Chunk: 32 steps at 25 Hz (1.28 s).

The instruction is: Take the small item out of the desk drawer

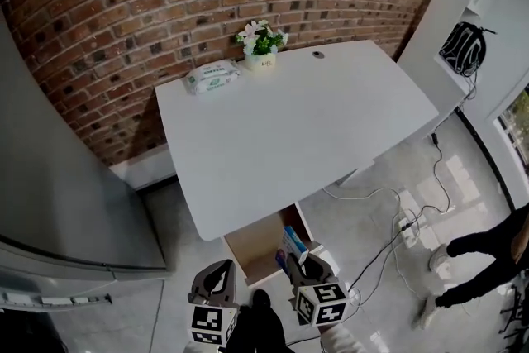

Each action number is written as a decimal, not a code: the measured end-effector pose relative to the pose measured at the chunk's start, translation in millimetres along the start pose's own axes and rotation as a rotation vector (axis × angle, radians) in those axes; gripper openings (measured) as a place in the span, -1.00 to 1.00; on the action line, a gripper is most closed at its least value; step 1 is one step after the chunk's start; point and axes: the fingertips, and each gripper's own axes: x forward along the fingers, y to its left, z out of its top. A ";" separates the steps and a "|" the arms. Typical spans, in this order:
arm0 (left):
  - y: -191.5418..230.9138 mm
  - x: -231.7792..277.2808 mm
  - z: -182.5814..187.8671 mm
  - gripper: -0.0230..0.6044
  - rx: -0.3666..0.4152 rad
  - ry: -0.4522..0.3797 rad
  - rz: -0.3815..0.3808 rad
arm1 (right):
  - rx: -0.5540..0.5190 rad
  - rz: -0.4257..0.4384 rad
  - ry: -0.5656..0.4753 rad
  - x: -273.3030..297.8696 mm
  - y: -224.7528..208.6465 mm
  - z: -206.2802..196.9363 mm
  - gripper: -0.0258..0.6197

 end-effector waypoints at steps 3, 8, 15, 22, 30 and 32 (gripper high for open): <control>-1.0 -7.4 7.4 -0.88 0.022 -0.006 -0.007 | 0.016 -0.014 -0.032 -18.9 1.7 9.2 -0.63; -1.8 -18.2 18.2 -0.88 0.047 -0.027 -0.005 | 0.029 -0.024 -0.090 -51.7 5.6 20.2 -0.63; -7.6 -30.5 33.5 -0.88 0.074 -0.057 -0.013 | 0.050 -0.035 -0.176 -92.1 15.2 35.8 -0.63; -10.0 -43.9 46.8 -0.88 0.089 -0.083 -0.016 | 0.023 -0.063 -0.231 -120.8 16.8 41.9 -0.63; -15.8 -59.3 56.4 -0.88 0.080 -0.104 -0.026 | 0.022 -0.097 -0.297 -149.7 15.1 53.1 -0.63; -17.3 -61.8 58.5 -0.88 0.076 -0.109 -0.027 | 0.011 -0.105 -0.313 -155.1 16.2 56.5 -0.63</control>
